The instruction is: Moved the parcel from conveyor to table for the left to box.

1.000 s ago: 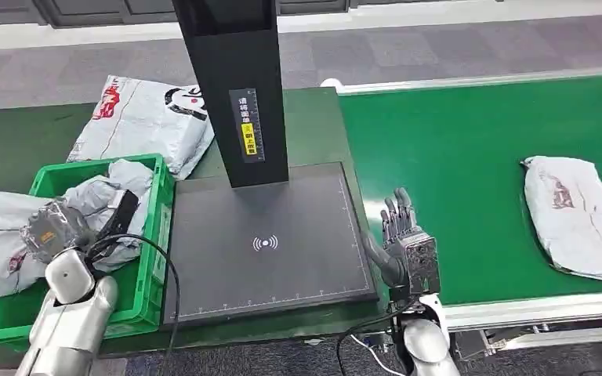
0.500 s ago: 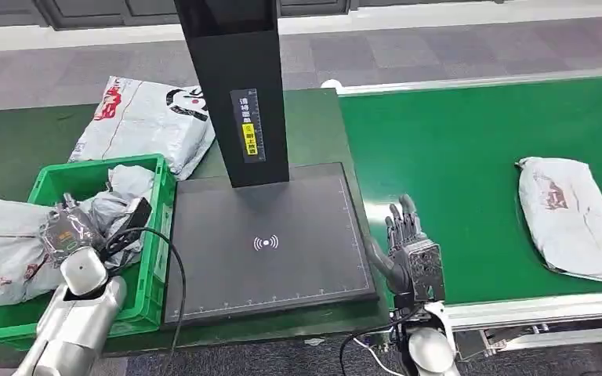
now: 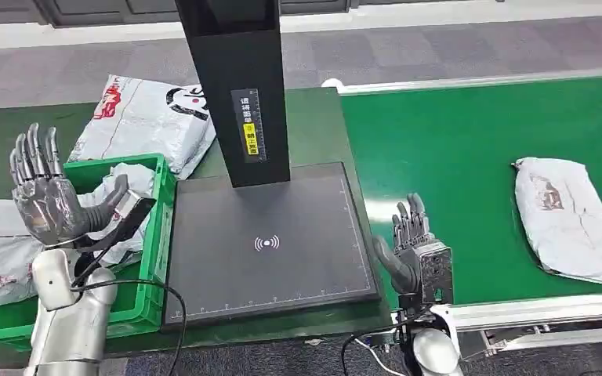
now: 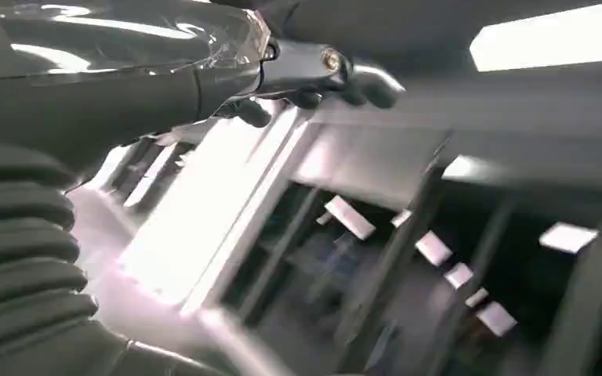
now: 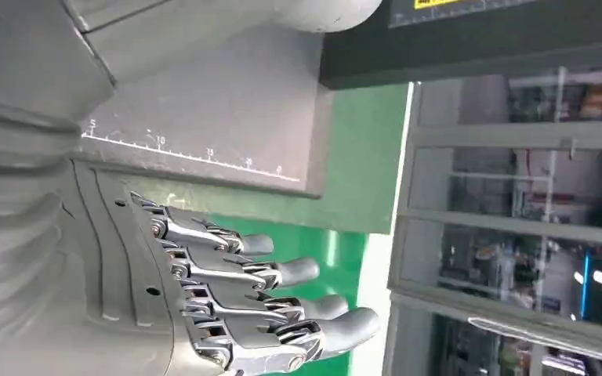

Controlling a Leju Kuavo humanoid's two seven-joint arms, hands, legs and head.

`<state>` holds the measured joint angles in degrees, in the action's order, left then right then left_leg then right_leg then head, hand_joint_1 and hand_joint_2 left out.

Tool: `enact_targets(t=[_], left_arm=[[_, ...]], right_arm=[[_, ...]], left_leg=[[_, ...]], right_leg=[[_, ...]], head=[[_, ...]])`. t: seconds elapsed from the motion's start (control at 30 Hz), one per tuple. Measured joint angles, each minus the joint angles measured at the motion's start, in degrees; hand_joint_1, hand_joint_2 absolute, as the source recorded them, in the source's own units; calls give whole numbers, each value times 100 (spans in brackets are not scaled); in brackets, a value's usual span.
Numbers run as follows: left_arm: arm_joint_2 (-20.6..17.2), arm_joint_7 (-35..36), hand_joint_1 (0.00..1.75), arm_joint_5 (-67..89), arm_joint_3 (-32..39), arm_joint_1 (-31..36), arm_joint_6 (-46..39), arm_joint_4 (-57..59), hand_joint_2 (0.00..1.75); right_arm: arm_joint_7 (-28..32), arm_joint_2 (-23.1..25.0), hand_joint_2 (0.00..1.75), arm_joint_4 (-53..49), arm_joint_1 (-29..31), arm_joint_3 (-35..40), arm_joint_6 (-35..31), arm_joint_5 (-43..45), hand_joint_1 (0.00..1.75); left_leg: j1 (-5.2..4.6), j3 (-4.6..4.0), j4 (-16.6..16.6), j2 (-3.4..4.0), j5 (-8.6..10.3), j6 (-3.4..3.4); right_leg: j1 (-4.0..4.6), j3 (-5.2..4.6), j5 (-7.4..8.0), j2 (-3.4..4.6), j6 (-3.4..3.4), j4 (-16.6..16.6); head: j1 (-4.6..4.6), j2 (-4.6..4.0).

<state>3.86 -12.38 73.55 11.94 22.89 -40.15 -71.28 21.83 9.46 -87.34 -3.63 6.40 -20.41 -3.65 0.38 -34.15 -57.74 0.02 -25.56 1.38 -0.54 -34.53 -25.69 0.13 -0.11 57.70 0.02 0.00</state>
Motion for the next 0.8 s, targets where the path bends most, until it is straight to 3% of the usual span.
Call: enact_targets(t=[0.1, 0.27, 0.3, 0.37, 0.4, 0.43, 0.5, 0.7, 0.8], left_arm=[[360, -476, 0, -116, 380, 11, 2, -410, 0], [540, -168, 0, 267, 600, 42, 2, -439, 0], [565, -130, 0, 280, 616, 42, 2, -439, 0], [608, -135, 0, 55, 620, 46, 2, -430, 0], [628, -207, 0, -248, 620, 56, 2, -406, 175], [650, -296, 0, -672, 605, 68, 2, -364, 175], [657, -373, 0, -1788, 427, 72, 257, -259, 175], [687, -894, 0, -4965, -1044, -116, 2613, 308, 175], [790, -1112, 0, -5760, -1702, -127, 3018, 800, 175]], right_arm=[[48, 0, 175, 2, -4, 0, -61, 42, 0], [77, -4, 175, 2, -11, 0, -120, 96, 0], [79, -7, 0, 2, -13, 0, -127, 103, 0], [79, -9, 0, 2, -23, 0, -149, 105, 0], [79, -9, 0, 2, -30, 0, -166, 105, 0], [79, -9, 175, 2, -40, 0, -177, 99, 0], [66, -9, 175, 2, -46, -4, -175, 61, 0], [-171, -118, 175, 116, 255, -149, -50, -440, 0], [-240, -291, 175, 425, 583, -308, -162, -881, 0]], left_leg=[[-2, 2, 0, 5, -4, 0], [12, 5, 0, 5, -1, 6], [12, 5, 0, 4, 0, 7], [12, 5, 0, 3, 1, 9], [12, 5, 0, 3, 1, 9], [12, 6, 0, 4, 1, 9], [9, 7, 0, 8, 0, 8], [0, -2, 0, -7, 1, 1], [-5, 0, -4, 5, -3, -11]], right_leg=[[0, -2, 0, 2, 0, 0], [-1, -2, 1, 2, -5, 0], [0, -2, 1, 3, -5, 0], [7, -3, 0, 3, -6, 0], [7, -3, 0, 3, -6, 0], [7, -4, 0, 3, -6, 0], [7, -6, 0, 5, -6, 0], [-6, -2, 2, -13, 2, 0], [-18, -4, 12, 0, 17, -1]], head=[[0, 0], [0, 0], [0, 0], [0, 0], [0, 0], [2, 0], [0, 0], [0, 0], [0, 0]])
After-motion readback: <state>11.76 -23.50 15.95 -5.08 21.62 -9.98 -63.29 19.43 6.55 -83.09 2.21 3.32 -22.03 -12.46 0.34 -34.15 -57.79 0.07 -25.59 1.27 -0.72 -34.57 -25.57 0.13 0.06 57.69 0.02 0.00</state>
